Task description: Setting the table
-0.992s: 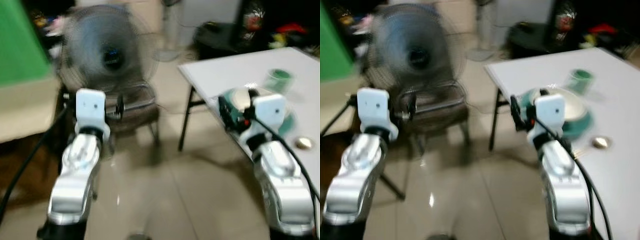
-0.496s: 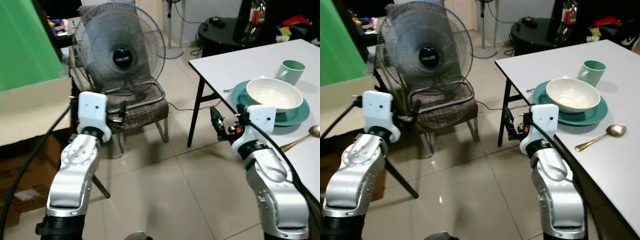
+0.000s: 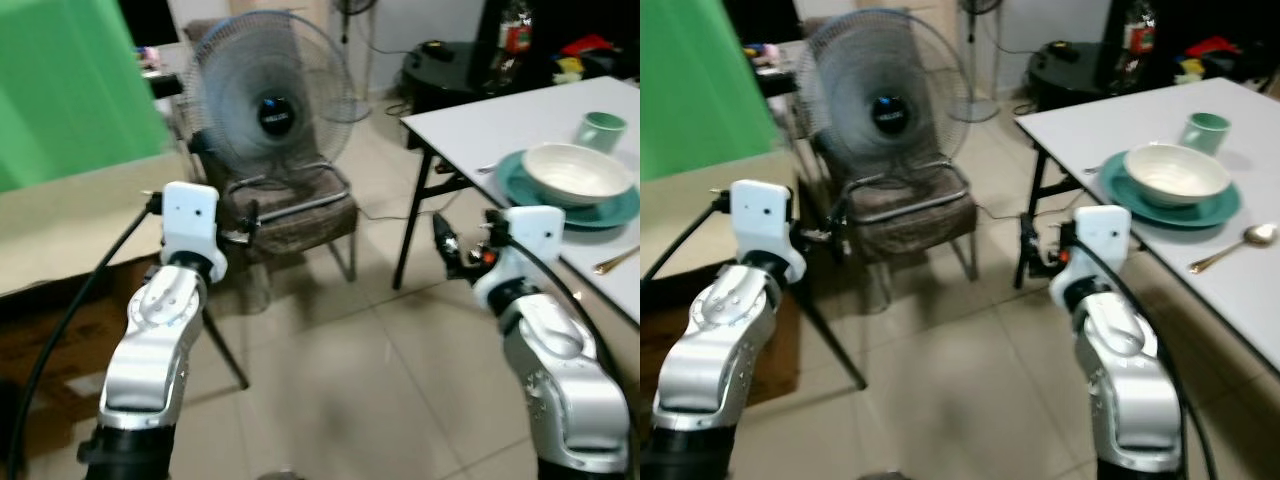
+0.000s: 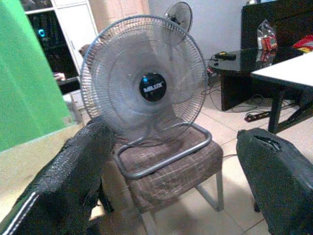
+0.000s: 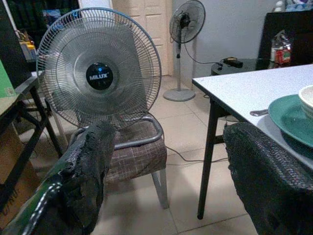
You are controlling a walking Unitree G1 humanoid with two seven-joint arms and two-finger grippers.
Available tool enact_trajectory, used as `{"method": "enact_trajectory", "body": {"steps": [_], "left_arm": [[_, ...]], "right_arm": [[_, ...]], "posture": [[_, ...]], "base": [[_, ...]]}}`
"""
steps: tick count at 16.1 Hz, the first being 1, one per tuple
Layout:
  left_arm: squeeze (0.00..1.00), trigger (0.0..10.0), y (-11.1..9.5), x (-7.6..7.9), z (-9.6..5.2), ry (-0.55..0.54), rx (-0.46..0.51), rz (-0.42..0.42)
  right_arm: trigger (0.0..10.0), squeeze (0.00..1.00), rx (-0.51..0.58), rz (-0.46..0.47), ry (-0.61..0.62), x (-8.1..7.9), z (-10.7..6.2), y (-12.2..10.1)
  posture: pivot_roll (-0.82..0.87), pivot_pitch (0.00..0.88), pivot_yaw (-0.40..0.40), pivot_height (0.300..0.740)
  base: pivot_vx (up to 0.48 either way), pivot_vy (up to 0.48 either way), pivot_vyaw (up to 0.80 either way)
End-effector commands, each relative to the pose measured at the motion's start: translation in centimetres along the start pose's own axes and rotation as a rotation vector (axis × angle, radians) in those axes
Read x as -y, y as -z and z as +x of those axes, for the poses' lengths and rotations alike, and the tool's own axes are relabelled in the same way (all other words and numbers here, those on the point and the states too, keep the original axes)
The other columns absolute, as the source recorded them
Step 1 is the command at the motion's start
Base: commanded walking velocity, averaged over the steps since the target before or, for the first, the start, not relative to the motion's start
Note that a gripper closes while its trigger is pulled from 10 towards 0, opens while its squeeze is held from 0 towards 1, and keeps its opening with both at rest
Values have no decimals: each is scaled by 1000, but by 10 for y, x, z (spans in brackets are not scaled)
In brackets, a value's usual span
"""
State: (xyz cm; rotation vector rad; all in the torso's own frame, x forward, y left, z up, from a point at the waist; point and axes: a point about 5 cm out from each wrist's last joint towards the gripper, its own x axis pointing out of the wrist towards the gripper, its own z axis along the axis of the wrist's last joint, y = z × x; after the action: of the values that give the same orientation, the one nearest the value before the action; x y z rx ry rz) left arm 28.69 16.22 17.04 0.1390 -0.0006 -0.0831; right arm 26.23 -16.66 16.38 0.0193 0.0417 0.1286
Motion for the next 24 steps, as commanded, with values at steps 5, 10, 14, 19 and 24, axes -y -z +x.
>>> {"method": "enact_trajectory", "body": {"steps": [5, 10, 14, 19, 24], "left_arm": [[0, 10000, 3, -7, 0, -36, -16, 9], [0, 10000, 13, -5, -14, -103, -40, -25], [0, 10000, 9, -5, -15, -108, -24, -9], [0, 10000, 0, -4, -10, -61, 4, -2], [0, 10000, -3, -5, -8, -38, 22, 1]], "right_arm": [[10000, 0, 13, 13, -48, -9, 8, -3], [10000, 0, -20, -59, -116, -8, 9, -1], [10000, 0, -27, -42, -120, -6, 16, 1], [10000, 0, -56, 66, -98, -13, 1, 15], [10000, 0, -66, 22, -121, -17, 0, 20]], "posture": [[34, 0, 67, 740], [62, 0, -18, 740], [93, 0, -32, 740], [78, 0, 51, 740], [67, 0, 70, 740]], "base": [[0, 326, 0], [0, 326, 0], [0, 326, 0], [0, 52, 0], [181, 0, 189]]}}
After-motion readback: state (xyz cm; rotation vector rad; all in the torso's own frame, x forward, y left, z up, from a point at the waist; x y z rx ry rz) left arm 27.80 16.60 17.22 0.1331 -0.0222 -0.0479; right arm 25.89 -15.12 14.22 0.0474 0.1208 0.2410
